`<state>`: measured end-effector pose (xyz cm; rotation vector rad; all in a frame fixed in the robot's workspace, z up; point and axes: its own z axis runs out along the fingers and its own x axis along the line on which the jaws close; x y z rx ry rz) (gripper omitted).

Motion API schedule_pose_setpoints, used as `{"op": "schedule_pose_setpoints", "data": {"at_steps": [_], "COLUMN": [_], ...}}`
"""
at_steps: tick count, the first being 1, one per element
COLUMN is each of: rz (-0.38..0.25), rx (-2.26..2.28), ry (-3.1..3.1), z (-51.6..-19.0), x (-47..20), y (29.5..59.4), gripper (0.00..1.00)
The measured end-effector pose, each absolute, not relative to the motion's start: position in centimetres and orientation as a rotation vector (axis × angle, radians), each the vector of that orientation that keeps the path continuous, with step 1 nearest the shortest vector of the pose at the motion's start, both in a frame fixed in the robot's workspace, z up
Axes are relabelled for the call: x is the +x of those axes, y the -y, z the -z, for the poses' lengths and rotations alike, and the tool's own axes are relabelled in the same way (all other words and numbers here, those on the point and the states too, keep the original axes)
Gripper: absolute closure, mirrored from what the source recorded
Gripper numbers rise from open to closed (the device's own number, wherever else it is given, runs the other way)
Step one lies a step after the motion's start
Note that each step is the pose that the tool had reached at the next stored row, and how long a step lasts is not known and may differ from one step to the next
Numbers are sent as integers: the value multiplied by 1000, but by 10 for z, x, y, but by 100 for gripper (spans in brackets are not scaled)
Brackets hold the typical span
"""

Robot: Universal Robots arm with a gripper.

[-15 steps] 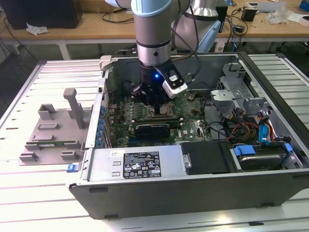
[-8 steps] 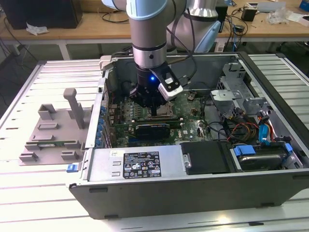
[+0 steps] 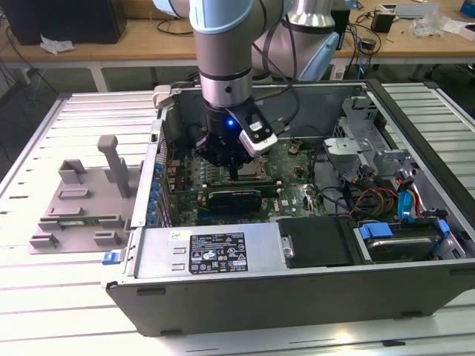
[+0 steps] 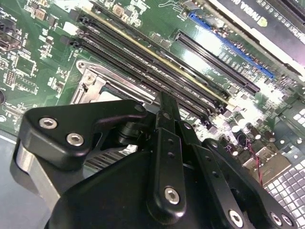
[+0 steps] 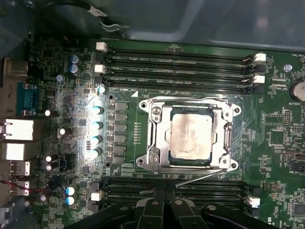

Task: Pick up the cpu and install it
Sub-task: 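Install the second cpu locking lever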

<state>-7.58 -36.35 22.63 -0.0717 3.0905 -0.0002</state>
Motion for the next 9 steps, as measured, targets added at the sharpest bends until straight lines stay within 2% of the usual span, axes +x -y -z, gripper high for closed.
{"op": "schedule_pose_setpoints", "data": {"at_steps": [4, 9], "rz": [-11, -66], "rx": [-72, -73], "ry": [-3090, -3088], "z": [-226, -225], "x": [-77, -80], "y": [368, 372], "gripper": [89, 89]}}
